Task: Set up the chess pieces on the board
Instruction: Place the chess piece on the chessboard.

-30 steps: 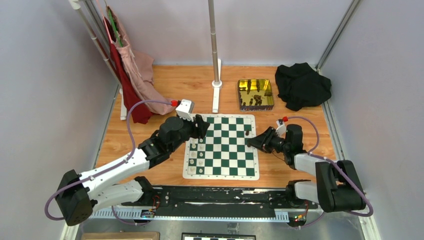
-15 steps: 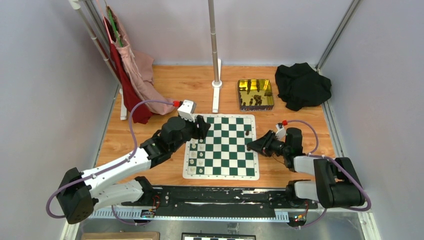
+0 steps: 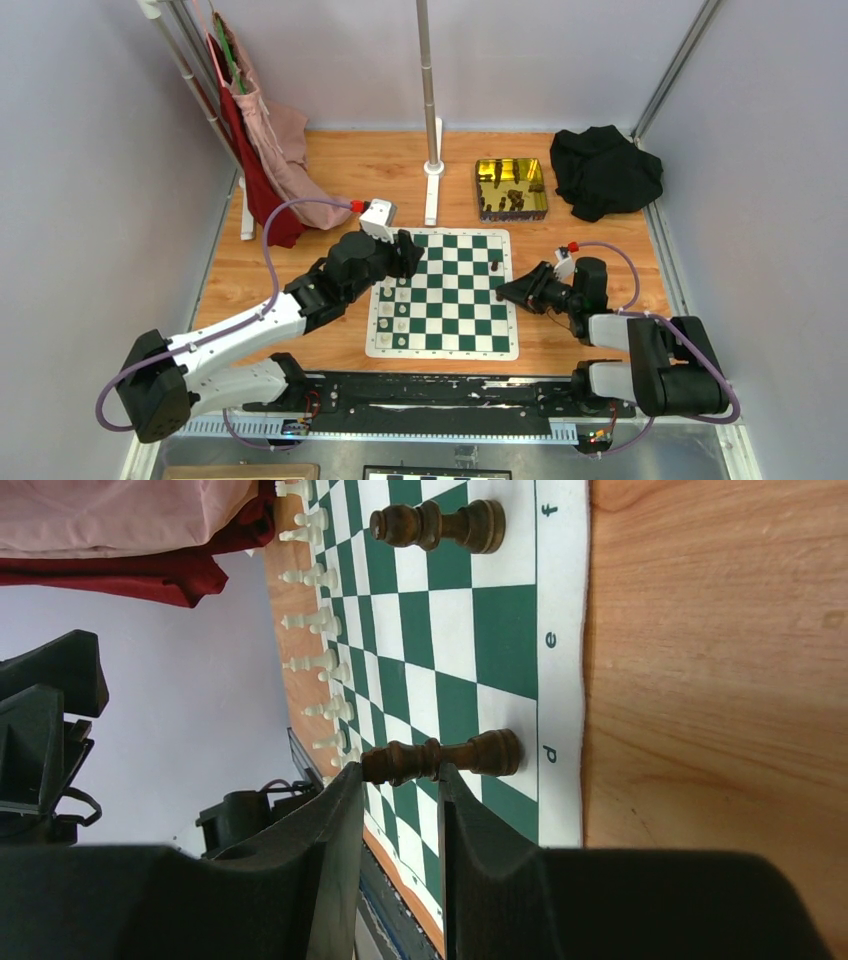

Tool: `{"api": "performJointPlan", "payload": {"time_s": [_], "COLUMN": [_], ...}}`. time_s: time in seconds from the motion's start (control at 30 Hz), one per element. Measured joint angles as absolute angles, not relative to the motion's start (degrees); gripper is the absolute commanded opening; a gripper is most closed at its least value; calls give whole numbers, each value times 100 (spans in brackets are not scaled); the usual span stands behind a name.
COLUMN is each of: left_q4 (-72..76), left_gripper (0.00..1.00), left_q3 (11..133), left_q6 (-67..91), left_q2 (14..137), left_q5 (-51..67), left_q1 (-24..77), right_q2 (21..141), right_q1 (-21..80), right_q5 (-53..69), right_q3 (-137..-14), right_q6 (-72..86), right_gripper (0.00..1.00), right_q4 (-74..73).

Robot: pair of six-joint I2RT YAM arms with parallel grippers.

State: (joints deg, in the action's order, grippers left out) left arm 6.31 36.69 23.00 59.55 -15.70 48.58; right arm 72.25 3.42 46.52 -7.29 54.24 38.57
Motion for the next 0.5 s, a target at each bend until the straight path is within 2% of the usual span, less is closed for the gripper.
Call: {"api": "performJointPlan", "payload": {"time_s": [0.13,0.5], "left_q4": [631,631], "left_gripper": [60,61], "left_q3": [3682,3719], "left_q6": [2303,2320], "left_q2": [5996,6047], "left_q5": [-1570,-1573], "left_q1": [4862,4899], "right_q2": [7164,7111], "right_q1": [303,246], "right_q5": [4654,4657], "right_q3": [-711,-676], "right_q6": [5417,5393], "right_gripper": [41,50], "right_q4": [3833,3769]}}
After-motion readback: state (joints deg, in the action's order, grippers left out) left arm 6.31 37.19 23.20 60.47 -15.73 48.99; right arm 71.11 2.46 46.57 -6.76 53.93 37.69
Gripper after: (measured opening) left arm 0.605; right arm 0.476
